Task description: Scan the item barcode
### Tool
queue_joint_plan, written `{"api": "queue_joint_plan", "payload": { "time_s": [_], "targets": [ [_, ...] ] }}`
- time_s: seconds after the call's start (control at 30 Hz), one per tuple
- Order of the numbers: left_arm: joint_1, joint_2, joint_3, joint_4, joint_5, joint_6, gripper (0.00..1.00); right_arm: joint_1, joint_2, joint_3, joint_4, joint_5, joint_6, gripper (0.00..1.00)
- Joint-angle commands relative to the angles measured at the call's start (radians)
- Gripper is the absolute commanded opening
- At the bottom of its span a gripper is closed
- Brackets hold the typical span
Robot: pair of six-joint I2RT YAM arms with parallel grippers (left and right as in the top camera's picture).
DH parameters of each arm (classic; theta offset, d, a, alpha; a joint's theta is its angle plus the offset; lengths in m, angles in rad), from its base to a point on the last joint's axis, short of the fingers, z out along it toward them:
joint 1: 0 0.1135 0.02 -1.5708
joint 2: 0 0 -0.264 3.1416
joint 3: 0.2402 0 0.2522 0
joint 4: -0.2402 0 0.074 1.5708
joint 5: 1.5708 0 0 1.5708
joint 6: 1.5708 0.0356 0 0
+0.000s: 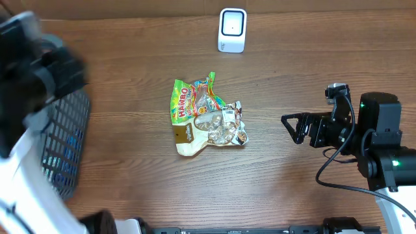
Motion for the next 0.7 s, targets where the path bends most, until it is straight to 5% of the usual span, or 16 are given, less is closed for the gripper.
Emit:
{"api": "queue_joint_plan", "payload": {
  "time_s": [0.0,0.3,0.67],
  "targets": [
    [0.213,-0.064,-0.141,-0.004,-0.060,0.011,0.73,0.003,-0.003,0.023,-0.001,-0.010,-0.001,1.00],
    [0.561,-0.039,-0.468,0.198,-0.009,0.020,0.77,0.003,-0.003,0.023,-0.001,-0.010,-0.001,1.00],
    [0.624,0.108,-0.705,0.309,-0.037,0.027,0.80,0.003,-0.003,0.023,-0.003,-0.009,-0.002,1.00]
  ]
}}
